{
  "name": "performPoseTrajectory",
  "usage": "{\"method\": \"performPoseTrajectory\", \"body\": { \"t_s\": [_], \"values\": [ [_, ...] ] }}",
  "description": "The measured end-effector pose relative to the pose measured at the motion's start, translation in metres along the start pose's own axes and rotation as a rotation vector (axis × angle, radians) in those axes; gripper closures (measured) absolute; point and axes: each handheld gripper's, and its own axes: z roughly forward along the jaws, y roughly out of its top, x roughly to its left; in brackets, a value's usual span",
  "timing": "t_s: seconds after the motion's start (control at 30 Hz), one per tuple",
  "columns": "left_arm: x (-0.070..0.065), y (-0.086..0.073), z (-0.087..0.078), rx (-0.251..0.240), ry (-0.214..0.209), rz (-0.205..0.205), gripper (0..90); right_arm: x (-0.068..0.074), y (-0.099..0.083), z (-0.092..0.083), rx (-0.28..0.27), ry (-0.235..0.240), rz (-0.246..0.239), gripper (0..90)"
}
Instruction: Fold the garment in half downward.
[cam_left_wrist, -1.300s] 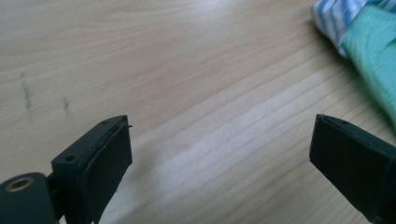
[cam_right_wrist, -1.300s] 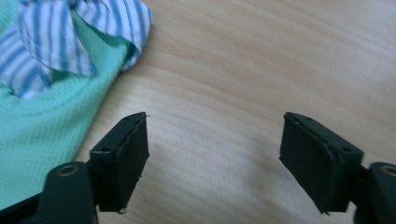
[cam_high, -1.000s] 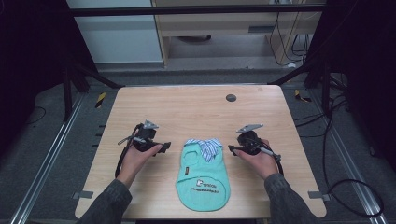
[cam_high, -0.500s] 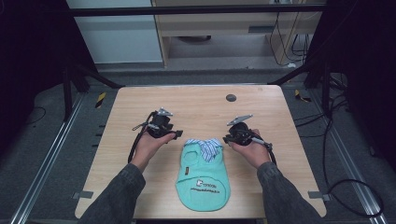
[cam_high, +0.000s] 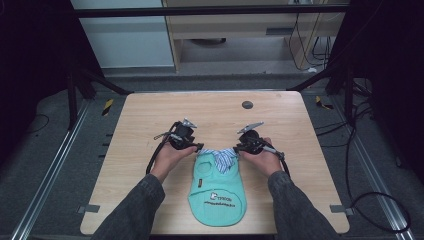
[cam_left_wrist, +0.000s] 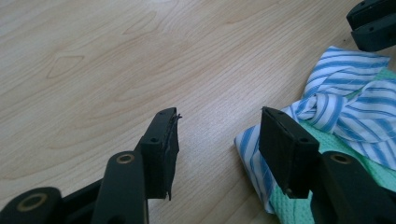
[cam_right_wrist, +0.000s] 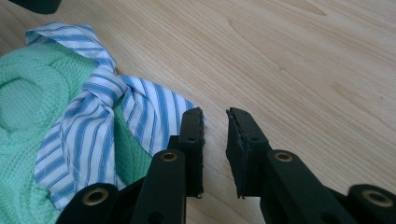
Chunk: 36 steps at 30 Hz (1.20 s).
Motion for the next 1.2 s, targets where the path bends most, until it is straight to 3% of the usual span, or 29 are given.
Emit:
{"method": "performPoseTrajectory", "body": {
  "t_s": [0.33,0.5,0.63,1.0,1.07,1.17,1.2],
  "values": [
    [-0.001,-0.008,0.008,0.02,-0.038,-0.022,45.4,0.006,0.004,0.007,-0.003,0.01,0.013,70.8],
    [-0.004,-0.009,0.011,0.033,-0.037,-0.01,45.3,0.009,0.006,0.008,-0.012,0.024,0.006,68.5],
    [-0.007,-0.011,0.016,0.05,-0.035,0.0,47.9,0.015,0.006,0.013,0.018,0.033,0.0,66.8],
    [-0.009,-0.013,0.02,0.058,-0.046,0.017,50.1,0.018,0.003,0.018,0.049,0.012,-0.027,62.2],
    [-0.011,-0.014,0.02,0.056,-0.061,0.023,54.7,0.019,0.002,0.018,0.048,0.018,-0.019,64.9],
    [-0.013,-0.014,0.019,0.063,-0.076,0.034,68.4,0.02,0.002,0.017,0.055,0.032,-0.027,71.5],
    [-0.015,-0.014,0.019,0.063,-0.093,0.036,73.0,0.021,0.002,0.017,0.059,0.047,-0.036,77.8]
  ]
}}
